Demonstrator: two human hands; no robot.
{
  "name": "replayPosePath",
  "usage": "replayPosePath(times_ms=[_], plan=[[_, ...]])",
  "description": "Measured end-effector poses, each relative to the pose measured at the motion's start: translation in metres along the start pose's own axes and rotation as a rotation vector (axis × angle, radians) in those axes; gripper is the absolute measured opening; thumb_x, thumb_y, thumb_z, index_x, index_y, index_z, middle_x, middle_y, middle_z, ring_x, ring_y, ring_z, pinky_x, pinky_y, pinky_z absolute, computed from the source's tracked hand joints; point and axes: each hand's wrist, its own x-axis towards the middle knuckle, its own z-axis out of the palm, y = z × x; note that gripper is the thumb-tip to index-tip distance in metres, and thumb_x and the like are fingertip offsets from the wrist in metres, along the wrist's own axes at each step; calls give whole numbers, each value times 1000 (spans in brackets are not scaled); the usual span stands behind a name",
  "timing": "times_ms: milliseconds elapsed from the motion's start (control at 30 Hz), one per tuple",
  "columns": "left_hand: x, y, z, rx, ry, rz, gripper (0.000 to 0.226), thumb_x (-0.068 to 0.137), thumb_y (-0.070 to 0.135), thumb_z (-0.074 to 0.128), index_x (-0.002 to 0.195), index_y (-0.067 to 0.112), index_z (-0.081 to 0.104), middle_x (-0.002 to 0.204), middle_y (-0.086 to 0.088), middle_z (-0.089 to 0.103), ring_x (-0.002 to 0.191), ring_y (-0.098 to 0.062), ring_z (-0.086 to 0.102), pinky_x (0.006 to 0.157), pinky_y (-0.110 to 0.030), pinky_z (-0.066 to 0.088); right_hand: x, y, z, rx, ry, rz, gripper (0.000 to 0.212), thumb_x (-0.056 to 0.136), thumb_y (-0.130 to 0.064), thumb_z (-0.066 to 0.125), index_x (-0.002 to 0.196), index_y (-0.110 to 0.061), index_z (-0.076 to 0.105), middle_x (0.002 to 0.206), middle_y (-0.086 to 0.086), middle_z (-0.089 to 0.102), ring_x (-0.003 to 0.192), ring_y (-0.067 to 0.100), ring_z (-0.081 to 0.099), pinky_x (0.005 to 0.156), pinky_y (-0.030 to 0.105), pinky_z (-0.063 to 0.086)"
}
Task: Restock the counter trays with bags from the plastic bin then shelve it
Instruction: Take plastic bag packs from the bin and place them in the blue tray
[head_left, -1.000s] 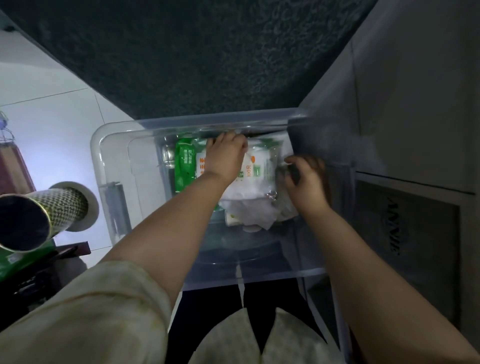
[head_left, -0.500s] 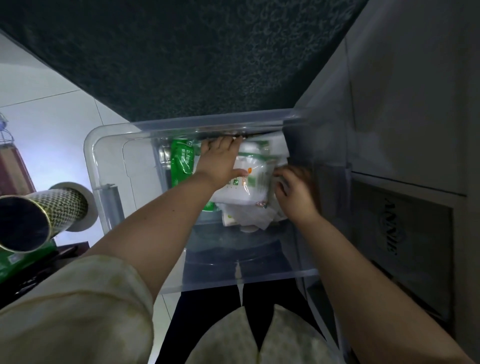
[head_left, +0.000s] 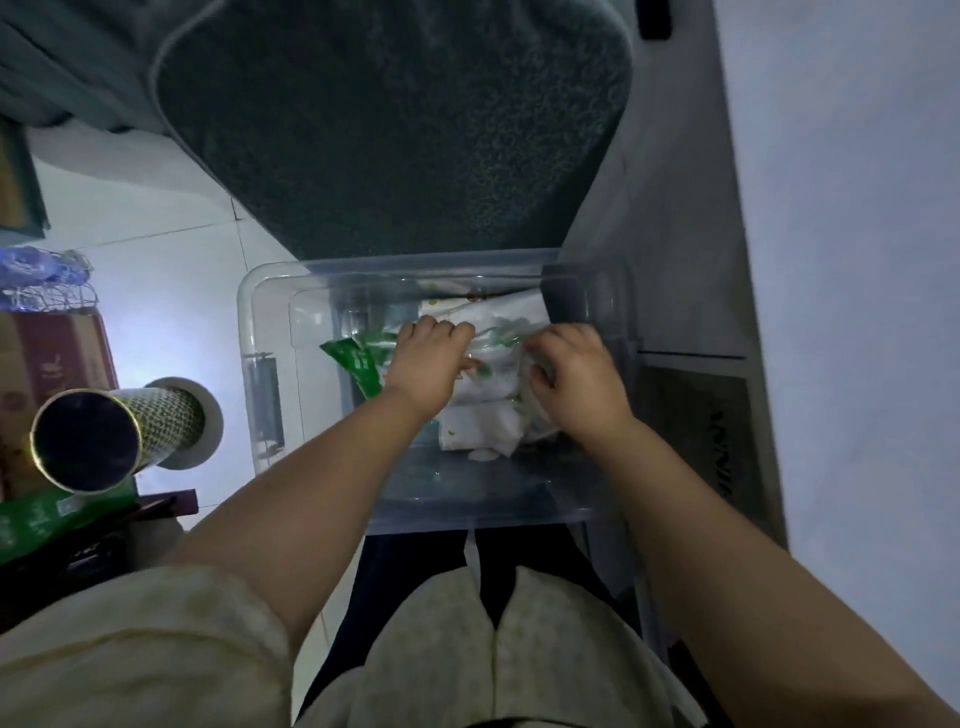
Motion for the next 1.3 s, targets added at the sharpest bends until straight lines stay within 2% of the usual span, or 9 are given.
replayPosePath(times_ms=[67,267,367,500,700,833,1067,1200,1300], plan=[[-19,8,-19,-13,59,-40,30,91,35,57,112,15,53,107,-10,61,102,-32,48,86,-40,31,-6,-7,-18,-28,9,-27,31,74,-9,66,104,-8,66,104,11,64,100,34,54,84,44,47],[-79,40,-65,-62,242,-136,33,85,33,65,115,23,60,106,-4,64,101,-30,50,83,-40,31,-22,-23,-63,-92,44,-120,31,72,-15,73,101,-11,68,102,9,65,100,33,55,84,43,47],[-98,50,-83,-107,353,-178,32,83,34,68,113,25,63,98,-3,64,96,-30,52,81,-41,32,-28,-35,-77,-112,89,-106,29,75,-14,70,104,-12,67,104,8,64,101,32,53,84,41,45],[-104,45,-109,-107,382,-166,31,83,32,67,113,29,63,102,-1,62,99,-28,49,81,-38,26,-40,-51,-88,-162,145,-48,29,80,-8,60,108,-13,66,110,7,63,106,31,50,86,40,42],[-104,28,-153,-69,426,28,30,84,31,65,113,30,62,102,1,61,99,-26,46,82,-38,27,-72,-84,-97,-220,322,108,23,80,-8,56,100,-13,67,104,7,63,102,34,51,81,42,44],[-114,22,-163,14,432,229,29,82,24,68,109,28,63,100,1,62,96,-27,47,82,-39,28,-112,-110,-76,-170,416,241,28,82,-6,55,106,-14,67,104,6,63,101,32,51,80,42,45],[-154,30,-140,-11,305,440,35,83,24,66,118,28,64,107,0,63,102,-28,48,83,-39,29,-203,-149,-19,-182,479,509,30,77,-13,63,107,-16,67,109,4,64,105,32,51,84,43,46],[-180,58,-124,8,229,605,34,83,24,64,117,29,64,110,0,63,105,-29,48,85,-39,29,-256,-166,3,-224,522,638,29,76,-14,66,105,-17,67,107,4,64,103,31,52,83,43,46],[-200,89,-112,25,192,750,36,83,22,63,118,29,63,110,-1,62,105,-30,48,87,-40,29,-297,-173,16,-222,512,748,32,80,-19,64,112,-20,63,114,1,61,110,27,48,90,43,44]])
